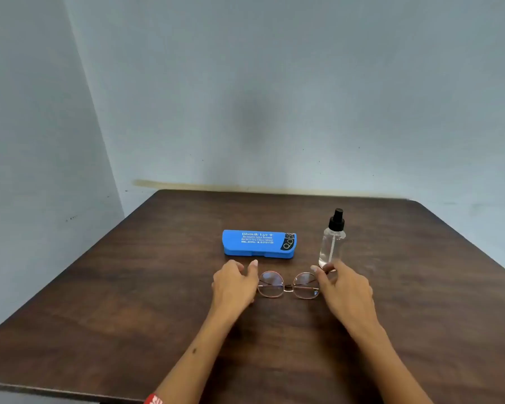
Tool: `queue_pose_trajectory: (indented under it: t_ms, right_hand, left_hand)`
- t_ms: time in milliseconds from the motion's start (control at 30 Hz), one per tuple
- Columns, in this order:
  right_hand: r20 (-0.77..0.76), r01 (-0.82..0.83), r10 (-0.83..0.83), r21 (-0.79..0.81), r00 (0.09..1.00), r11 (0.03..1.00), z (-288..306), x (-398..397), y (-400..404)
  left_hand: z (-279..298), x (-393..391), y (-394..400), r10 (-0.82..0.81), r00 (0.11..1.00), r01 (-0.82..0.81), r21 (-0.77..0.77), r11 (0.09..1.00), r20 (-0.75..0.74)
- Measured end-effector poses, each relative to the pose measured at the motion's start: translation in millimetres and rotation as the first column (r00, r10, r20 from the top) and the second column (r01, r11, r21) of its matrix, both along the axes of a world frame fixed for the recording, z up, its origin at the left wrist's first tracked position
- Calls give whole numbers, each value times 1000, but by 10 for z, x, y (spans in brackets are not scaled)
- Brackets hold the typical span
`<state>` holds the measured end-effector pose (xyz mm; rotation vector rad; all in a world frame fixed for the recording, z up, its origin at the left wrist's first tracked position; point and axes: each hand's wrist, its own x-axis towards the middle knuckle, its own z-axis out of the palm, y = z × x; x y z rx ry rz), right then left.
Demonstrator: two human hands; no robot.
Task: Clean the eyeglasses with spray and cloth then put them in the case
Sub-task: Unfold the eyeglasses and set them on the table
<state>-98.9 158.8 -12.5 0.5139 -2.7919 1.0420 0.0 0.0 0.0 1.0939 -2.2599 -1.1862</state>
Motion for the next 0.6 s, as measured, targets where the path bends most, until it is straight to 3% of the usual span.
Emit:
queue_pose_trajectory:
  t_ms: [167,433,600]
  right_hand:
    - [57,-51,59,-134,997,990,-75,-11,-65]
    - [-3,-2,2,-299,1000,954,-132,168,-67]
    - [63,28,-1,-427,998,904,-127,294,-19]
  left_hand:
    - [17,-72,21,8,994,11,182,983,-107]
    - [-62,7,89,97,963,-26,269,963,-253]
    - [-105,96,151,114,934,5,331,944,-339]
